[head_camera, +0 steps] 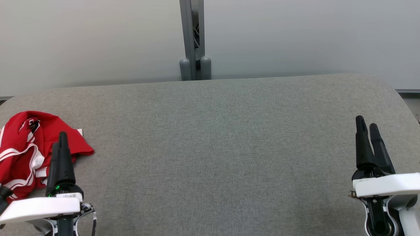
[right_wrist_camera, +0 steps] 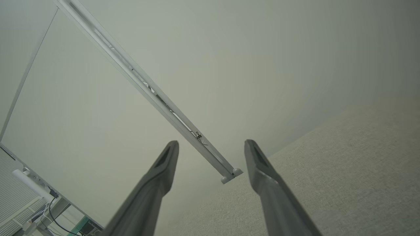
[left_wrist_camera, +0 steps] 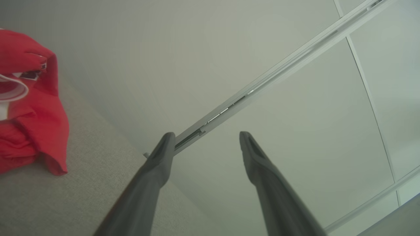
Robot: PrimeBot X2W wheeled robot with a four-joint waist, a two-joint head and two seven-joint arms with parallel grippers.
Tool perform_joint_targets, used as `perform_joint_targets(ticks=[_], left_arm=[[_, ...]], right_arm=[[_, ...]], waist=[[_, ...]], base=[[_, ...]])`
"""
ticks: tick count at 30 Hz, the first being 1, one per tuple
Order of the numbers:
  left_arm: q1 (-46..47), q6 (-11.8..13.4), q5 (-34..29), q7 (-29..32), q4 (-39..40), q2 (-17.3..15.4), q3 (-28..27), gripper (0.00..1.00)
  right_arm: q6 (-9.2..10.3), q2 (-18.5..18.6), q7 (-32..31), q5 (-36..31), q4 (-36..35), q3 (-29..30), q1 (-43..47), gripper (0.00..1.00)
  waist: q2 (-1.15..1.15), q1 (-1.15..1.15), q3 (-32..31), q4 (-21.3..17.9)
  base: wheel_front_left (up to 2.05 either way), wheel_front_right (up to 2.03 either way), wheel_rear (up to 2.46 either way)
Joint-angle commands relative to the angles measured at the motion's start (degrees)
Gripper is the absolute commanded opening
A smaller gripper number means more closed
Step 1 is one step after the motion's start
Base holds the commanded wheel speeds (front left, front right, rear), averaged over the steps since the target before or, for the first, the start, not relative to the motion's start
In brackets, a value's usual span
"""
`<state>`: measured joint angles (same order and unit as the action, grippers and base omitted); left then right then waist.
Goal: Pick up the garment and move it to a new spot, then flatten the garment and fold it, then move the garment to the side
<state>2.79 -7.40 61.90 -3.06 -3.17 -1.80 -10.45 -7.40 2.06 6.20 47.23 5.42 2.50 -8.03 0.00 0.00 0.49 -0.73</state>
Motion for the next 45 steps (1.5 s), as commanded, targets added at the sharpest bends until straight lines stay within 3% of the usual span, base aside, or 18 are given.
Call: perform_joint_targets(ticks=[1,10,14,26,31,40,45], left_arm=[[0.7,0.2,-2.4,-0.5,1.6,-0.6,0.5,1.00],[-0.2,2.1,-14.2,-2.3,4.7,-0.7,5.3,1.00],[-0.6,3.6,-22.8,-3.3,5.8,-0.7,8.5,1.00],[-1.3,7.7,-40.4,-5.4,1.6,-1.6,17.2,1.00],[-1.9,10.7,-42.2,-6.2,-0.6,-1.6,18.4,1.00],[-2.0,13.1,-45.0,-7.5,-2.7,-1.8,20.0,1.00],[-2.4,12.5,-44.8,-8.2,-4.0,-1.5,19.7,1.00]], right_arm=[[-0.10,0.5,0.7,-2.5,-1.4,-0.1,-0.2,1.00],[-0.10,0.6,2.1,-11.5,-2.2,0.1,1.2,1.00],[-0.10,0.6,2.8,-15.5,-1.9,-0.3,1.9,1.00],[-0.11,0.7,4.3,-25.7,-0.3,-1.0,3.2,1.00],[-0.12,0.8,4.8,-28.8,1.5,-0.9,3.9,1.00],[-0.12,0.8,5.7,-33.5,3.0,-1.3,3.8,1.00],[-0.12,0.9,6.3,-34.6,3.4,-1.1,4.1,1.00]], waist=[[0.00,0.00,0.0,0.0],[0.00,0.00,0.0,-0.4],[0.00,0.00,0.2,-0.8],[0.00,0.00,0.2,-1.3],[0.00,0.00,0.1,-1.4],[0.00,0.00,0.1,-1.5],[0.00,0.00,0.0,-1.6]], base=[[0.00,0.00,0.00],[0.00,0.00,0.00],[0.00,0.00,0.00],[0.00,0.00,0.00],[0.00,0.00,0.00],[0.00,0.00,0.00],[0.00,0.00,0.00]])
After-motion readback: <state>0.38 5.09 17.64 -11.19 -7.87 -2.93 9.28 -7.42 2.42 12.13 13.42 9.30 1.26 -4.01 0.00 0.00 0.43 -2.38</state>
